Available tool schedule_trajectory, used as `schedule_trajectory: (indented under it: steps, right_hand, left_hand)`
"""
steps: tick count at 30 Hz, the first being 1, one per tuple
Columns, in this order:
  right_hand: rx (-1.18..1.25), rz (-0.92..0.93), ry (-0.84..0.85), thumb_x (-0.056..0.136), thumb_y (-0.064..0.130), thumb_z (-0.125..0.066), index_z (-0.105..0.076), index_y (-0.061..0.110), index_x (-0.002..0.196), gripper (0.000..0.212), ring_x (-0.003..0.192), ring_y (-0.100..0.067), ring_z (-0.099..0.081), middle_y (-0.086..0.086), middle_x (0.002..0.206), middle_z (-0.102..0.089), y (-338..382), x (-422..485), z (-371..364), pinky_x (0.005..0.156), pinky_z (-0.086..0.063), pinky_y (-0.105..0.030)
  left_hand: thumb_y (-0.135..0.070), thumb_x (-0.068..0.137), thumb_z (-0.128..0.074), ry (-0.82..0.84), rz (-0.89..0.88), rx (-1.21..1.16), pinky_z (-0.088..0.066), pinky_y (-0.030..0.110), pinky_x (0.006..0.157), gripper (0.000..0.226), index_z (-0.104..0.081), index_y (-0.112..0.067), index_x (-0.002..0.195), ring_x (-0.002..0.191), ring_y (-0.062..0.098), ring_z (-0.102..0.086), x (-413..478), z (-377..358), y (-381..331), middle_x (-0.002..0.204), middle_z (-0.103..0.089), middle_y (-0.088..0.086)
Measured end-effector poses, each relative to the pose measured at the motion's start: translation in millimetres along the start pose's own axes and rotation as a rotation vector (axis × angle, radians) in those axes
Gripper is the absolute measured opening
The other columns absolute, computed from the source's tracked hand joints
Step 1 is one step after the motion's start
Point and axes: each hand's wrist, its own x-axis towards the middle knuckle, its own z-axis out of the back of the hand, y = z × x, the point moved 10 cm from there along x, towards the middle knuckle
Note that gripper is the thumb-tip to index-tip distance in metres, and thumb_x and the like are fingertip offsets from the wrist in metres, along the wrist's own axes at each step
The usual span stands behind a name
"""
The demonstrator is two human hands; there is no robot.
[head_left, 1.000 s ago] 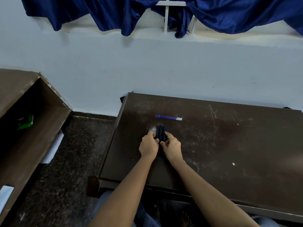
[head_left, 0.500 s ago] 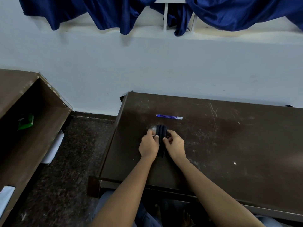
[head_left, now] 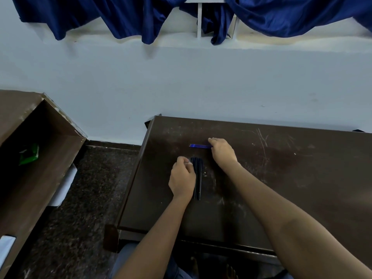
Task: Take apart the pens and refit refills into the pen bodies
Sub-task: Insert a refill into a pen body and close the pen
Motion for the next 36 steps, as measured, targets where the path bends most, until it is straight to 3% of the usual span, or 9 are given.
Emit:
schedule_trajectory:
  steps: [6, 10, 14, 19, 24, 36]
  right_hand:
    - [-0.184, 0.054, 0.143, 0.095, 0.004, -0.044, -0.057, 0.01, 0.127, 0.035, 0.116, -0.031, -0.055, -0.013, 0.125, -0.058, 10, 20, -16, 0.093, -0.051, -0.045]
    - [-0.233, 0.035, 0.116, 0.094, 0.002, -0.048, -0.062, 0.009, 0.119, 0.03, 0.11, -0.029, -0.056, -0.011, 0.116, -0.06, 2, 10, -14, 0.083, -0.053, -0.041]
    - [-0.263, -0.075, 0.041, 0.092, 0.0, -0.047, -0.065, 0.009, 0.113, 0.029, 0.109, -0.028, -0.056, -0.011, 0.112, -0.061, -27, -21, -6, 0.078, -0.053, -0.039]
    - [-0.176, -0.227, -0.031, 0.092, 0.002, -0.046, -0.068, 0.009, 0.106, 0.027, 0.104, -0.026, -0.058, -0.009, 0.105, -0.061, -49, -63, -5, 0.075, -0.053, -0.036]
    - [-0.102, -0.374, -0.042, 0.094, 0.005, -0.048, -0.068, 0.008, 0.107, 0.024, 0.106, -0.025, -0.058, -0.009, 0.11, -0.062, -69, -108, -5, 0.075, -0.051, -0.034]
    - [0.067, -0.467, -0.094, 0.097, 0.01, -0.047, -0.069, 0.013, 0.11, 0.025, 0.091, -0.021, -0.064, -0.008, 0.109, -0.061, -75, -145, -10, 0.063, -0.042, -0.022]
  left_hand:
    - [-0.022, 0.097, -0.049, 0.036, -0.004, -0.007, -0.029, 0.013, 0.052, 0.017, -0.057, -0.019, 0.111, 0.08, 0.005, -0.052, 6, -6, -6, 0.102, -0.062, -0.002]
    - [-0.017, 0.098, -0.045, 0.115, 0.007, -0.067, -0.033, 0.012, 0.054, 0.022, -0.06, -0.013, 0.114, 0.077, 0.004, -0.051, 3, -24, -14, 0.104, -0.063, 0.002]
    - [-0.008, 0.096, -0.045, 0.273, 0.074, -0.222, -0.056, 0.035, 0.081, 0.03, -0.057, -0.008, 0.123, 0.091, 0.018, -0.064, -3, -60, -18, 0.109, -0.065, 0.01]
    - [0.0, 0.091, -0.051, 0.485, 0.073, -0.146, -0.052, 0.035, 0.092, 0.051, -0.042, -0.006, 0.141, 0.108, 0.027, -0.062, -14, -100, -31, 0.122, -0.061, 0.012]
    - [-0.007, 0.098, -0.04, 0.601, -0.044, 0.029, -0.036, 0.028, 0.102, 0.05, -0.032, -0.007, 0.148, 0.129, 0.027, -0.045, -49, -123, -55, 0.144, -0.042, 0.015]
    - [-0.008, 0.1, -0.036, 0.62, -0.121, 0.115, -0.038, 0.032, 0.102, 0.046, -0.037, -0.007, 0.146, 0.123, 0.03, -0.049, -65, -132, -64, 0.142, -0.042, 0.016]
